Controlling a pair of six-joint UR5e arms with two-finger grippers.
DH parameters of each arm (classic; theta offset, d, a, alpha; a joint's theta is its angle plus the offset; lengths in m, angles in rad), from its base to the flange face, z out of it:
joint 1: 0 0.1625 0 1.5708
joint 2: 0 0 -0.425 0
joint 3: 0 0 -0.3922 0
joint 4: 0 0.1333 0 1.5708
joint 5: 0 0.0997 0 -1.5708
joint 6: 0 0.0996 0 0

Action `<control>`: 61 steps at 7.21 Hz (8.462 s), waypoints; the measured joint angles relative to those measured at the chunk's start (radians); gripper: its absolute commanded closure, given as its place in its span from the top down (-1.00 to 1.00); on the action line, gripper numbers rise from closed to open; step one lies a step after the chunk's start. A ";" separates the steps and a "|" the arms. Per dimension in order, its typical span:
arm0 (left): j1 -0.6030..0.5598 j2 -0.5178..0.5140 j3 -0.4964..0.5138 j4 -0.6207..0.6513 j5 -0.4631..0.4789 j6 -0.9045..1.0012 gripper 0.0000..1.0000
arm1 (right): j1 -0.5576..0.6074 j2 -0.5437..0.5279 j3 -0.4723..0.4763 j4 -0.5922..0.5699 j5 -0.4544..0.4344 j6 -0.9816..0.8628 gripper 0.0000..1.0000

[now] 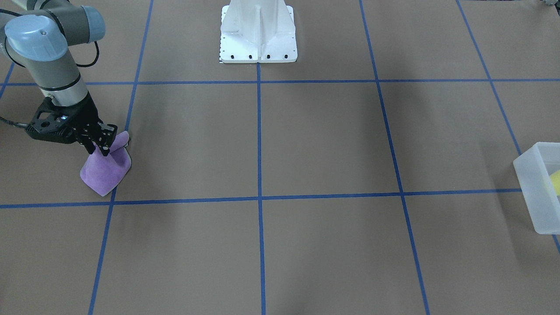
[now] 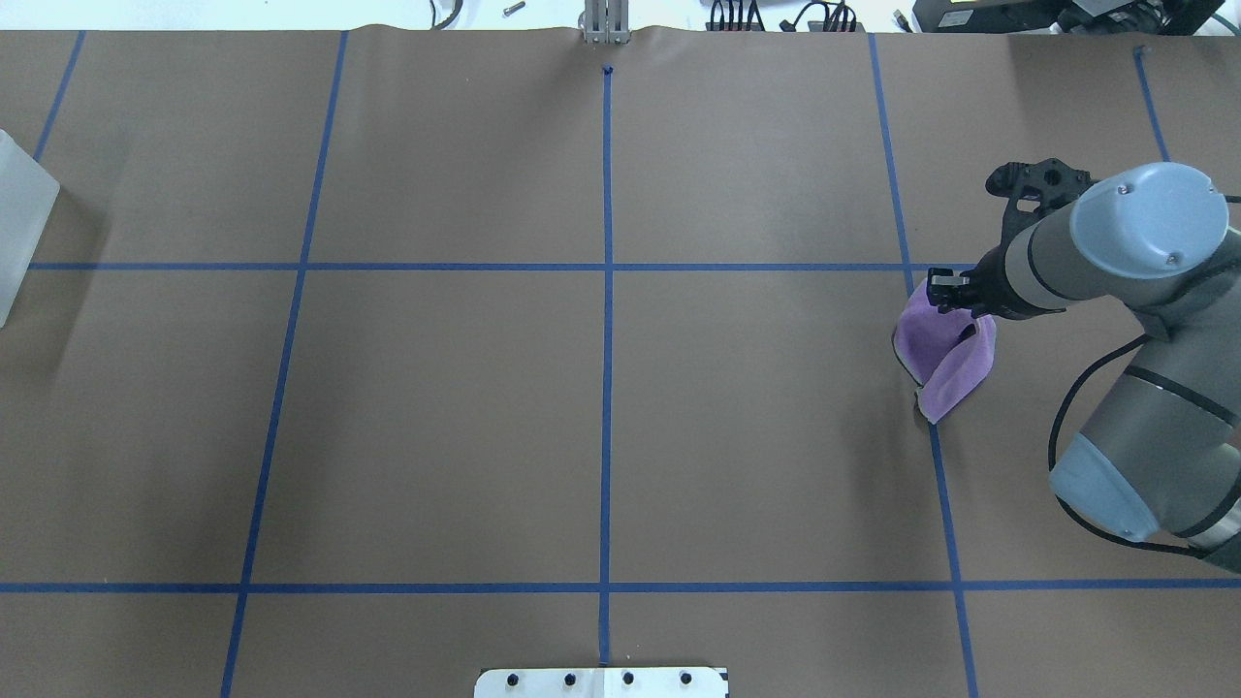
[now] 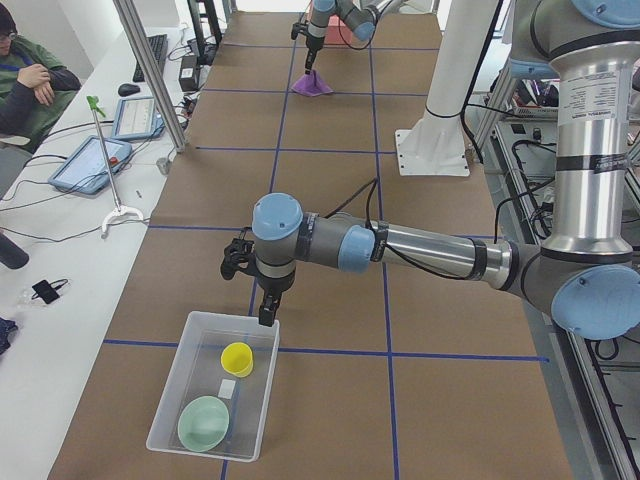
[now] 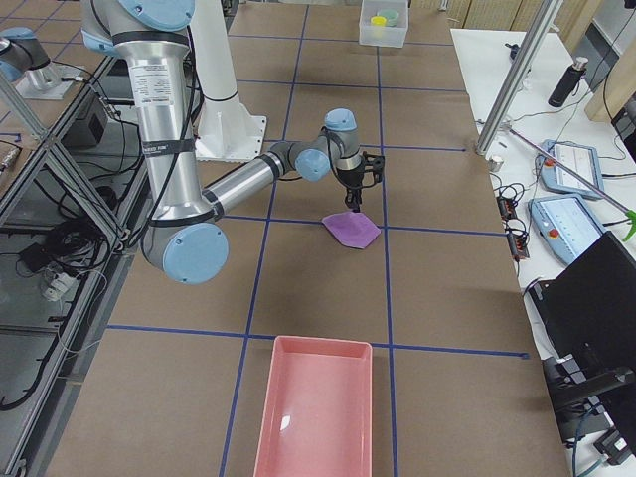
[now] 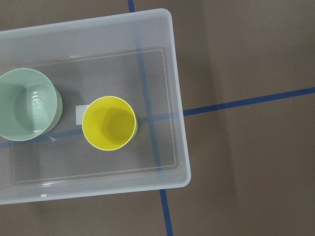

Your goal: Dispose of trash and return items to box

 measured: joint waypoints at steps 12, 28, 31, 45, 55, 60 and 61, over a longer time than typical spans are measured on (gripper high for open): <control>0.001 0.000 0.010 -0.005 0.000 -0.004 0.98 | -0.029 -0.029 0.017 -0.010 -0.038 -0.006 -1.00; -0.005 0.074 0.013 0.089 -0.170 0.011 0.98 | 1.007 -0.205 -0.297 -0.352 0.431 -1.567 0.29; -0.005 0.081 0.014 0.086 -0.170 0.011 0.98 | 0.995 -0.252 -0.321 -0.166 0.492 -1.418 1.00; 0.003 0.092 0.018 0.097 -0.124 0.114 0.98 | 0.817 -0.373 0.008 -0.333 0.447 -1.159 1.00; -0.009 0.106 0.019 0.098 -0.051 0.138 0.98 | 0.784 -0.366 0.040 -0.328 0.456 -1.158 1.00; -0.009 0.107 0.021 0.098 -0.051 0.138 0.98 | 0.772 -0.366 0.056 -0.329 0.456 -1.158 1.00; -0.009 0.107 0.021 0.098 -0.051 0.138 0.98 | 0.771 -0.366 0.059 -0.329 0.456 -1.158 1.00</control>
